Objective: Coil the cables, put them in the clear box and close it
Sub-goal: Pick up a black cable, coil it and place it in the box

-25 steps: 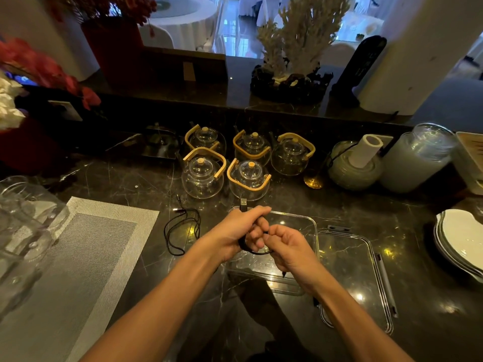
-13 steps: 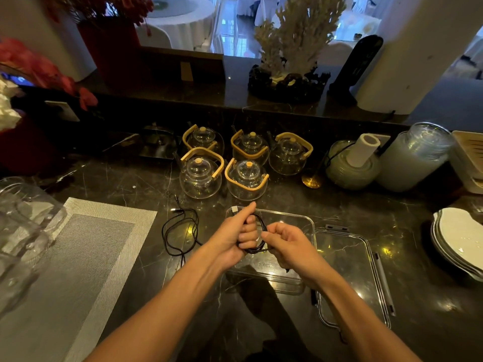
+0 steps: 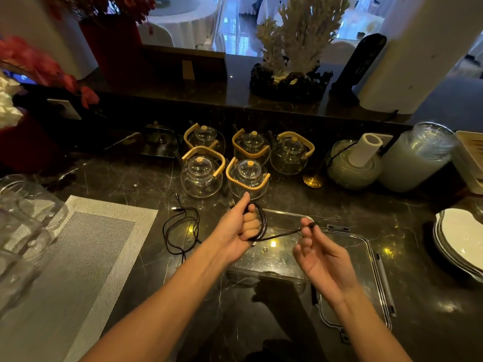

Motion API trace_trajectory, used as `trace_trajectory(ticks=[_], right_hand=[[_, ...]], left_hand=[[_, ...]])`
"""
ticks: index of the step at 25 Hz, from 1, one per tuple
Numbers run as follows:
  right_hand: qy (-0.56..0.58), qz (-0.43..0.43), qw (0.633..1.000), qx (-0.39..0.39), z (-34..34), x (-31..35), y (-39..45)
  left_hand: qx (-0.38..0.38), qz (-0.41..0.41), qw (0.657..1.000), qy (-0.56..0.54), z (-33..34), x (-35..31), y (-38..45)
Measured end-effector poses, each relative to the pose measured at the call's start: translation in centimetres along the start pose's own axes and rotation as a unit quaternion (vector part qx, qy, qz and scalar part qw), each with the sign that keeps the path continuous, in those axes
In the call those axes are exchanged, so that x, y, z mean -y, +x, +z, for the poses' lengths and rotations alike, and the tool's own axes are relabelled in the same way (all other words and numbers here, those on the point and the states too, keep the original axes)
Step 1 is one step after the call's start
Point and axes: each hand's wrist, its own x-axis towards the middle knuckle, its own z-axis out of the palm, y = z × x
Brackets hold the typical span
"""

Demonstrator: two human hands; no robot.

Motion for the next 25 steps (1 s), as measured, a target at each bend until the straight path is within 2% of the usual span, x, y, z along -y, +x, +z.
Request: trace_trajectory(ticks=[5, 9, 12, 15, 18, 21, 23, 25], right_hand=[[-0.045, 0.072, 0.992, -0.089, 1.0, -0.6, 1.7], [-0.225, 0.083, 0.954, -0.178, 2.0, -1.0, 2.8], [-0.350, 0.067, 0.920, -0.164, 2.6, -1.7, 2.9], [-0.416, 0.028, 0.898, -0.142, 2.3, -1.9, 2.8], [-0.478, 0.000, 0.871, -0.118, 2.2, -2.3, 2.9], [-0.551, -0.043, 0.825, -0.116, 3.4, -3.3, 3.1], [-0.580, -0.079, 0.793, -0.168, 3.7, -4.1, 3.6], [-0.637, -0.143, 0.728, -0.211, 3.3, -4.8, 4.0]], left_hand=[[0.027, 0.036, 0.992, 0.115, 0.8, 0.7, -0.2], [0.029, 0.079, 0.968, 0.234, 1.1, 1.2, -0.6], [0.000, 0.105, 0.959, 0.262, 0.8, 1.3, -0.4], [-0.037, 0.113, 0.959, 0.257, 0.6, 1.3, -0.2], [-0.072, 0.113, 0.941, 0.312, 0.5, 1.4, -0.1], [-0.097, 0.094, 0.934, 0.331, 0.2, 1.6, 0.1], [-0.101, 0.075, 0.933, 0.338, 0.0, 1.9, 0.3], [-0.092, 0.055, 0.943, 0.314, -0.1, 2.1, 0.4]])
